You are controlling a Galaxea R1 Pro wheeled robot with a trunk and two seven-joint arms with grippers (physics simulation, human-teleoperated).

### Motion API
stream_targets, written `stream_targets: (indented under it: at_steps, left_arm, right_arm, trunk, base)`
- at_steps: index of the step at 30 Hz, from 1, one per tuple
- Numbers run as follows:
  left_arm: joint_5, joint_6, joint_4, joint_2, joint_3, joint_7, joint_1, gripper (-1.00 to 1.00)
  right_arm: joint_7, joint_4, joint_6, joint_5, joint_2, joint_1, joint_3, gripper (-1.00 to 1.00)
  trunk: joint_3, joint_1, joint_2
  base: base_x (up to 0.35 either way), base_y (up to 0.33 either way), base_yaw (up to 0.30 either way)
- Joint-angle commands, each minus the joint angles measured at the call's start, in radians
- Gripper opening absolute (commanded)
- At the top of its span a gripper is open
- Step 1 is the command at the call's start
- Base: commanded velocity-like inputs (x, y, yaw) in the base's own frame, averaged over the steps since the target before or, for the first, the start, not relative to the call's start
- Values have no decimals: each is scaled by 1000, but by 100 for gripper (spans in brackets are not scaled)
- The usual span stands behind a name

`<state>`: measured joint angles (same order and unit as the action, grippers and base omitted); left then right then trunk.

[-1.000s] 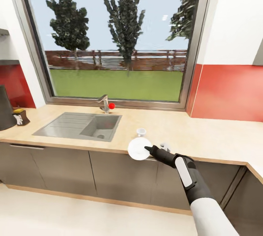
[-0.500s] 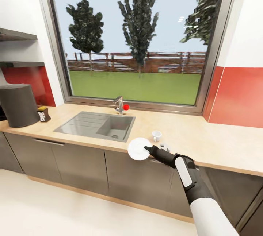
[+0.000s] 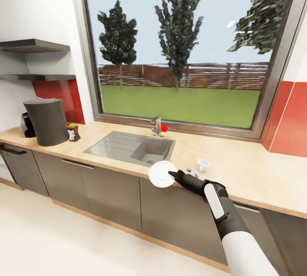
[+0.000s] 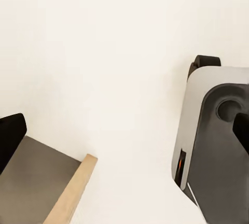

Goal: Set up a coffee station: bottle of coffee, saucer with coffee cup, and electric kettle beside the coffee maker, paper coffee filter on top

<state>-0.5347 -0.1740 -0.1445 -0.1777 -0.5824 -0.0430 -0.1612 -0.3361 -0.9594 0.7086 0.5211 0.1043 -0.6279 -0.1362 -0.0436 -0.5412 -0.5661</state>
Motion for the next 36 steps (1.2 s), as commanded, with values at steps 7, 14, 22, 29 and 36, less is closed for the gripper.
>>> stream_targets:
  at_steps: [7,14,22,29,36]
  left_arm:
    - [-7,-3,-1,1,-8,-5,-1,100]
    - [-7,-2,-1,1,-8,-5,-1,100]
    - [-6,-1,-1,1,-8,-5,-1,100]
    - [-7,-1,-6,1,-10,-5,-1,100]
    - [-6,-1,-6,1,-10,-5,-1,100]
  right_arm:
    - [-4,-1,8,-1,2,-1,-5,-100]
    - [-3,-1,8,-1,2,-1,-5,-100]
    - [-4,0,8,-1,2,-1,-5,-100]
    - [-4,-1,8,-1,0,-1,-5,-100]
    - [-3,-1,8,-1,0,-1,-5,-100]
  trunk:
    - [6,-1,-2]
    - [13,-1,-2]
    - [21,-1,-2]
    - [21,-1,-2]
    - [21,-1,-2]
  base:
    - [63,301,212]
    - [191,283,212]
    - [288,182,183]
    - [308,185,17]
    - [310,151,0]
